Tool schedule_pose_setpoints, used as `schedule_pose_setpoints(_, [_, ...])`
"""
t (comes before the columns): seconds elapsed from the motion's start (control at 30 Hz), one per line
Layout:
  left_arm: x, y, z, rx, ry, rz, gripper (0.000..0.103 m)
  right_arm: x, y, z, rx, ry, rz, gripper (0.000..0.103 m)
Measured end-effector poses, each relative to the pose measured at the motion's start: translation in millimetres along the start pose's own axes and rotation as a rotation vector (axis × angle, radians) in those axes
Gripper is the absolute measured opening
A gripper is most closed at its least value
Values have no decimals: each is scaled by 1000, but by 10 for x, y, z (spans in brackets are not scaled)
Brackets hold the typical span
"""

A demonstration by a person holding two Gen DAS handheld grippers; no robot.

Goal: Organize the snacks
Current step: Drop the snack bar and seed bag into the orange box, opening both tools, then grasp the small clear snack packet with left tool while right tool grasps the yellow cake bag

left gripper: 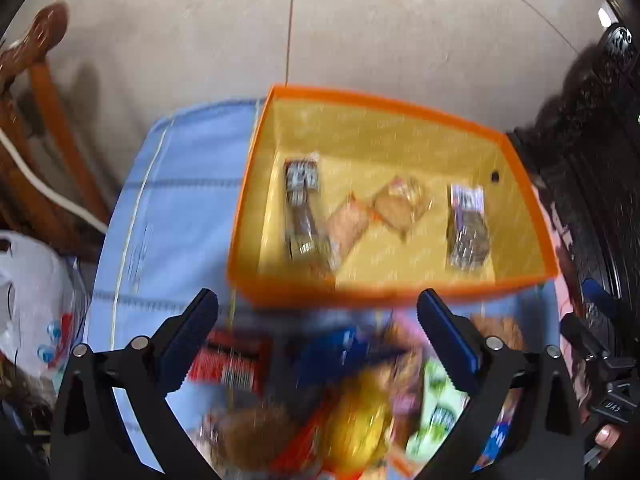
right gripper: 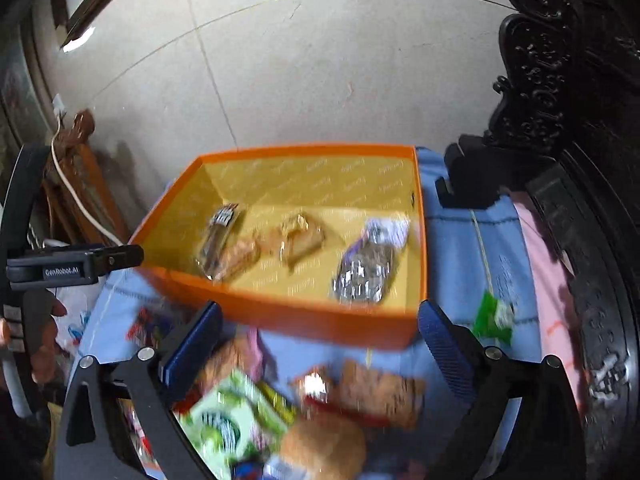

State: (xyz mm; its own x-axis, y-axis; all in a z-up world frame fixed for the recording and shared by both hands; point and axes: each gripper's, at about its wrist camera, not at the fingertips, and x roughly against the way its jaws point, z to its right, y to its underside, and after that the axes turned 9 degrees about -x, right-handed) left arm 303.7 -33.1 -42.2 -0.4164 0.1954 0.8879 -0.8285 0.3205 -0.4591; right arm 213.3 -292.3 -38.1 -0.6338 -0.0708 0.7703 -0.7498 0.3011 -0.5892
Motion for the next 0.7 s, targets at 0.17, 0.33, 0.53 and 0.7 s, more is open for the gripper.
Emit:
schedule_pose_setpoints(0.17, [180, 444, 7, -1, -9, -20, 98, 294, 352, 1, -7, -8, -30, 99])
schedule_pose_setpoints(0.33, [301, 935, -1, 9, -18, -64, 98, 474, 716, -25, -8, -8, -65, 99])
schedule_pose_setpoints(0.53, [367, 1343, -66, 34, -17, -118, 98, 599, 1117, -67, -13, -14, -119, 99])
schedule_pose_setpoints(0.7, [398, 1534, -72, 33, -17, -149, 98, 653, 1294, -140, 10, -14, -141, 99])
